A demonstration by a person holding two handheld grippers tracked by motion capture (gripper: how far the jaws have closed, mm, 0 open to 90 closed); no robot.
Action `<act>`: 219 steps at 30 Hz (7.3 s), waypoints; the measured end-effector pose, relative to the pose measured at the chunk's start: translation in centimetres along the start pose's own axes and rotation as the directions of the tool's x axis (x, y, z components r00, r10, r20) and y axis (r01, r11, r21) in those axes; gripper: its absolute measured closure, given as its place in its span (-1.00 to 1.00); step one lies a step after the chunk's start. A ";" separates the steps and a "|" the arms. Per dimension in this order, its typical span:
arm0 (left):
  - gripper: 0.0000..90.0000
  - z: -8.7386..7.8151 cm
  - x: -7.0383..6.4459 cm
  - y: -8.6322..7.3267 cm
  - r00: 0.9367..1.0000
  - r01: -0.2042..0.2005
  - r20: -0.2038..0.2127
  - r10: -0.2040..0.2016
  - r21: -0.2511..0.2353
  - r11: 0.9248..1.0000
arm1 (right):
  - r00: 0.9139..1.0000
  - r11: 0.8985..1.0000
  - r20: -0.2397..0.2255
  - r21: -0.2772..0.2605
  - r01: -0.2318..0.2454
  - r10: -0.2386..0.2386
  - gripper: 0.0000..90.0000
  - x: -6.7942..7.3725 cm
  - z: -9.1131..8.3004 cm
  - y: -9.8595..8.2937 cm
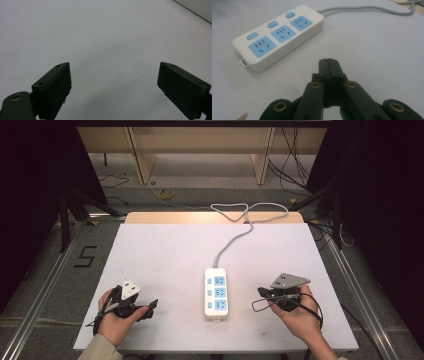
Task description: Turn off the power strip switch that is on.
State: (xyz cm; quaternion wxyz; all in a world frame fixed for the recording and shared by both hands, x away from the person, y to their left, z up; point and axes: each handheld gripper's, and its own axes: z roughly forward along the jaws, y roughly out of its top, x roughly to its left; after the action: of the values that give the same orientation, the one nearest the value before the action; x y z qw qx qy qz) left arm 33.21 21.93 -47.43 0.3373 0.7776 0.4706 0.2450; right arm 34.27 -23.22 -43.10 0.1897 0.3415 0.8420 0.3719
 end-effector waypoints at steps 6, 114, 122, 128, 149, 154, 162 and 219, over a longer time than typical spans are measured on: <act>-0.74 0.0 -0.1 0.0 1.000 0.000 0.001 0.000 -0.002 1.000 | 1.000 1.000 -0.005 0.004 0.004 -0.004 1.00 0.2 0.2 0.2; -0.73 0.1 -0.3 0.1 1.000 -0.007 0.003 0.007 -0.003 1.000 | 0.989 0.995 -0.106 0.009 0.101 -0.099 1.00 4.1 3.4 4.4; -0.73 0.1 -0.3 0.1 1.000 -0.008 0.003 0.008 -0.004 1.000 | 0.988 0.994 -0.115 0.012 0.104 -0.102 1.00 4.5 3.6 4.7; -0.73 0.1 -0.3 0.1 1.000 -0.006 0.003 0.006 -0.003 1.000 | 0.987 0.994 -0.120 0.008 0.111 -0.109 1.00 4.7 3.8 4.9; -0.73 0.1 -0.3 0.1 1.000 -0.009 0.002 0.009 -0.005 1.000 | 0.982 0.991 -0.138 0.015 0.131 -0.127 1.00 5.4 4.4 5.4; -0.73 0.1 -0.3 0.1 1.000 -0.007 0.002 0.007 -0.006 1.000 | 0.981 0.991 -0.144 0.020 0.135 -0.131 1.00 5.6 4.5 5.5; -0.73 0.1 -0.3 0.1 1.000 -0.008 0.002 0.008 -0.004 1.000 | 0.979 0.989 -0.152 0.024 0.145 -0.140 1.00 5.9 4.8 5.8; -0.73 0.1 -0.3 0.1 1.000 -0.008 0.004 0.008 -0.008 1.000 | 0.964 0.981 -0.203 0.055 0.186 -0.171 1.00 7.6 6.7 6.7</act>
State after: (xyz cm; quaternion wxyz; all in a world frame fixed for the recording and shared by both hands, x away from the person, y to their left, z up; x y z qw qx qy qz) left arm 33.24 21.63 -47.41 0.3404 0.7785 0.4661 0.2468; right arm 35.70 -11.19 -42.89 0.1251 0.2325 0.8972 0.3541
